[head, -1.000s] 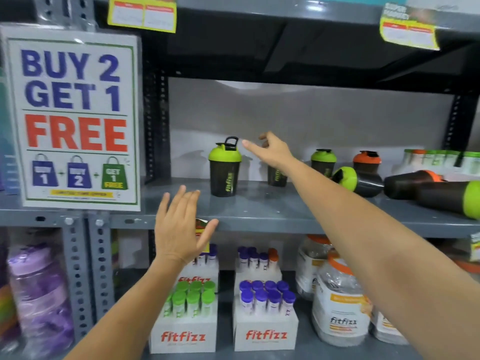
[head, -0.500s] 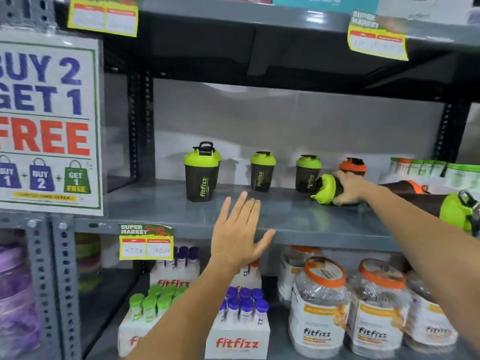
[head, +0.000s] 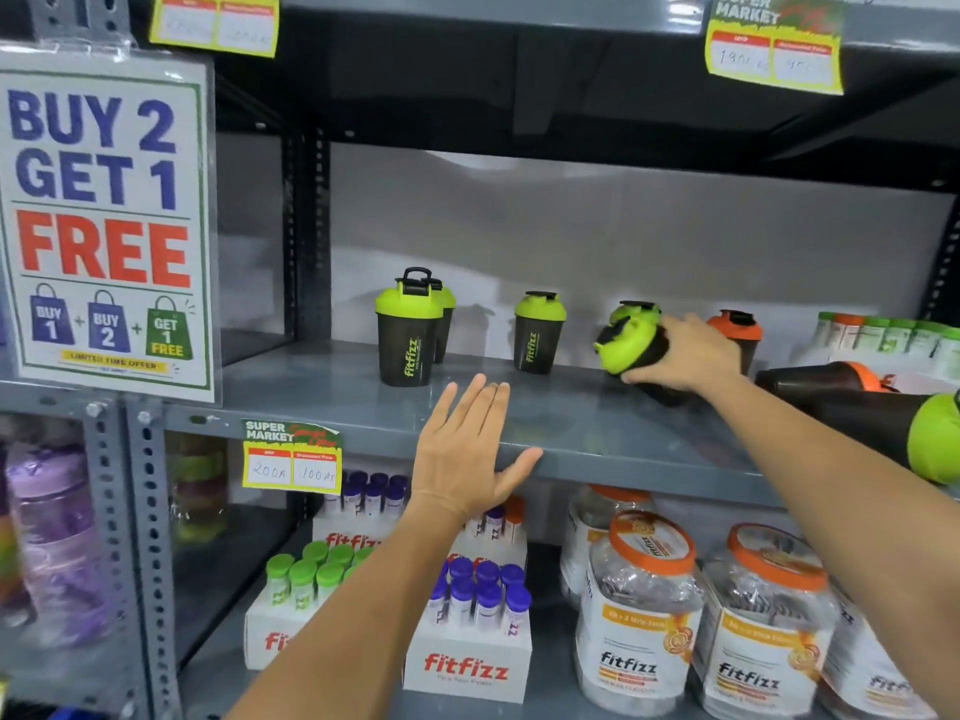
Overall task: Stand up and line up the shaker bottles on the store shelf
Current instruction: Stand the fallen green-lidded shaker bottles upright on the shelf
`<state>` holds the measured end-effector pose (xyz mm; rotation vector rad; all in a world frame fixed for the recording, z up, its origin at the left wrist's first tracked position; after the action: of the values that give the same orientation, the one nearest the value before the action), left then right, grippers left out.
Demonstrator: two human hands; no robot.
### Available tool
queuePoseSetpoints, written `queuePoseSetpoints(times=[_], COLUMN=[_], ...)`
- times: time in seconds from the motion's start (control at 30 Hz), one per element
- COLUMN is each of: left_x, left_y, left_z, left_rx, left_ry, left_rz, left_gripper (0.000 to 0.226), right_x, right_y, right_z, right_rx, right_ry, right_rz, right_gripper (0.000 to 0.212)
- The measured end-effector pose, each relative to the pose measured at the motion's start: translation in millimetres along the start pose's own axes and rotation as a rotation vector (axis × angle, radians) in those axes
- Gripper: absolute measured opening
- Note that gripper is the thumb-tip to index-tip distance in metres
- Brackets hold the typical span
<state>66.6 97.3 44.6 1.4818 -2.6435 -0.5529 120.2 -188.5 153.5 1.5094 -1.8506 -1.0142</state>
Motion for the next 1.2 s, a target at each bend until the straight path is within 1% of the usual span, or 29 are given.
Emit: queuePoseSetpoints(times=[0.13, 0.23, 0.3, 0.4, 0.47, 0.53, 0.57, 0.6, 0.63, 0.67, 0.73, 0.77, 0.83, 0.9, 1.0, 1.07, 1.1, 1.13, 1.2], left_x=[-0.5, -0.9, -1.4, -1.9, -2.3, -2.7, -2.8, -3.0, -2.8, -2.8, -2.6, -2.4, -2.2, -2.2, -2.5, -2.4, -2.4, -2.4, -2.9], left_y=[-1.4, -0.6, -0.2, -1.1, -1.9, -2.8, -2.9, -3.0, -3.3, -3.4, -3.5, -3.5, -3.5, -3.9, -4.9, -5.7, -6.0, -6.2, -6.7], left_z=[0.5, 0.5, 0.4, 0.4, 0.0, 0.7, 0.9, 0.9, 0.9, 1.1, 1.5, 1.5, 1.7, 2.1, 2.5, 3.0, 3.0, 3.4, 3.7], left_rx=[0.021, 0.021, 0.019, 0.011, 0.002, 0.0, 0.003, 0.006, 0.009, 0.013, 0.021, 0.027, 0.034, 0.036, 0.05, 0.061, 0.067, 0.069, 0.071], left_ry=[0.002, 0.005, 0.008, 0.012, 0.013, 0.013, 0.013, 0.011, 0.009, 0.007, 0.004, 0.003, 0.003, 0.003, -0.004, -0.009, -0.012, -0.014, -0.019], left_rz=[-0.014, -0.024, -0.024, -0.021, -0.025, -0.028, -0.029, -0.029, -0.028, -0.029, -0.031, -0.035, -0.04, -0.043, -0.04, -0.043, -0.044, -0.044, -0.046], left_gripper=[0.069, 0.069, 0.07, 0.071, 0.071, 0.071, 0.071, 0.071, 0.071, 0.071, 0.071, 0.07, 0.071, 0.071, 0.07, 0.07, 0.07, 0.07, 0.07], right_x=[-39.4, -64.4, -78.5, -89.7, -91.1, -91.6, -92.4, -92.5, -91.6, -91.5, -96.8, -102.4, -114.2, -121.2, -124.3, -122.4, -120.9, -119.7, -119.1], right_y=[-2.2, -14.9, -23.6, -39.6, -51.7, -57.5, -56.5, -52.3, -44.4, -33.7, -11.8, -4.0, 1.0, 0.7, 3.1, 5.2, 6.4, 8.2, 13.6], right_z=[-9.3, -12.2, -13.2, -9.4, -7.0, -7.6, -8.5, -10.4, -13.5, -17.2, -24.4, -27.4, -33.0, -38.2, -47.5, -53.2, -54.0, -53.9, -51.9], right_rx=[0.017, -0.027, -0.055, -0.107, -0.152, -0.185, -0.191, -0.169, -0.111, -0.034, 0.089, 0.103, 0.06, -0.014, -0.148, -0.227, -0.245, -0.233, -0.159], right_ry=[-0.108, -0.234, -0.27, -0.286, -0.298, -0.285, -0.272, -0.266, -0.261, -0.249, -0.177, -0.123, -0.035, 0.005, 0.044, 0.062, 0.066, 0.074, 0.099], right_rz=[-0.479, -0.738, -0.831, -0.881, -0.919, -0.905, -0.878, -0.855, -0.835, -0.805, -0.672, -0.57, -0.365, -0.249, -0.287, -0.345, -0.383, -0.415, -0.364], right_gripper=[0.082, 0.078, 0.078, 0.088, 0.088, 0.092, 0.1, 0.111, 0.12, 0.125, 0.117, 0.111, 0.102, 0.088, 0.063, 0.05, 0.049, 0.055, 0.076])
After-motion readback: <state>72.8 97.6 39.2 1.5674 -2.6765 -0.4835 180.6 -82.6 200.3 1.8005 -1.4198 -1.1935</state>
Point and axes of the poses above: each hand's wrist, its own z-axis away from the middle knuckle, its own y-axis out of the back of the hand, x = y × z, the point moved 6 cm from there along -z, towards the middle knuckle, and after that the axes turned 3 degrees about z, right-handed, at the moved point
